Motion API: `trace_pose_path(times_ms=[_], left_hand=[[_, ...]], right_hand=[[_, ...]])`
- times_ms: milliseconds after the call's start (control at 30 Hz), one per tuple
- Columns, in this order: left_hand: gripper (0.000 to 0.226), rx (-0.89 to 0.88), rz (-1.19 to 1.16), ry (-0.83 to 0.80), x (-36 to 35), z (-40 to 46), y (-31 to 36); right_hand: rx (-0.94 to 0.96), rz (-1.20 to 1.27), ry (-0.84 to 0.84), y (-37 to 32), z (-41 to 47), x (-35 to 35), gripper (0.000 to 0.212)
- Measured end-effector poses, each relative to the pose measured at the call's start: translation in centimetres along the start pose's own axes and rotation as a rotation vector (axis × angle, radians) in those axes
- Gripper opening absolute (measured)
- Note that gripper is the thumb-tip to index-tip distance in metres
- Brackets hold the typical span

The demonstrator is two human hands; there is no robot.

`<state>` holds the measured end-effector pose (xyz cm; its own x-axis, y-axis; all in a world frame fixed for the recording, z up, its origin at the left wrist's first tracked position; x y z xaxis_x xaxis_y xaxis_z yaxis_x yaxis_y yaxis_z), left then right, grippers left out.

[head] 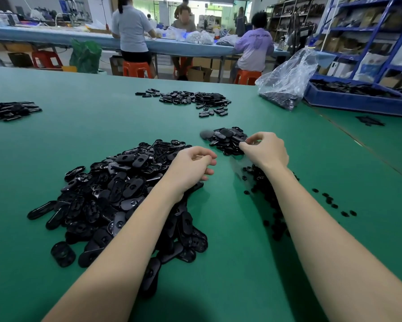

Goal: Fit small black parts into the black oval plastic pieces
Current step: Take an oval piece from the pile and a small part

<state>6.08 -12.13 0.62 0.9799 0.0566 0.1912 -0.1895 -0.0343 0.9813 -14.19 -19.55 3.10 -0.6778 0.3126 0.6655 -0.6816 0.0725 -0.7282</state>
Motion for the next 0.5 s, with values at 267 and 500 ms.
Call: trace_pose_path(times_ms=[267,500], left_hand=[[0.016,-0.155,1.047,-0.106,0.5,-1.1,2.2],[0.029,-0.089,1.126,-0.077,0.1,-1.8,2.3]], right_hand=[[-0.046,0.015,-0.127,1.6,-4.6,1.3,0.011],[-0.044,-0.087,-0.310,1.5,-4.9,2.1,0.010]])
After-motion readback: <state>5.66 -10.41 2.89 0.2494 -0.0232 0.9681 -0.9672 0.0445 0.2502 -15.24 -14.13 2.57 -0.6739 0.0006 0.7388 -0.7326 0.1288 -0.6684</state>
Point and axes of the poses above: each hand's wrist, its own z-axis towards the middle knuckle, its own x-axis out of the back of the hand, y = z × x, the point moved 6 cm from there along z, towards the middle knuckle, and after that the axes turned 4 degrees about z, right-handed, at the moved point
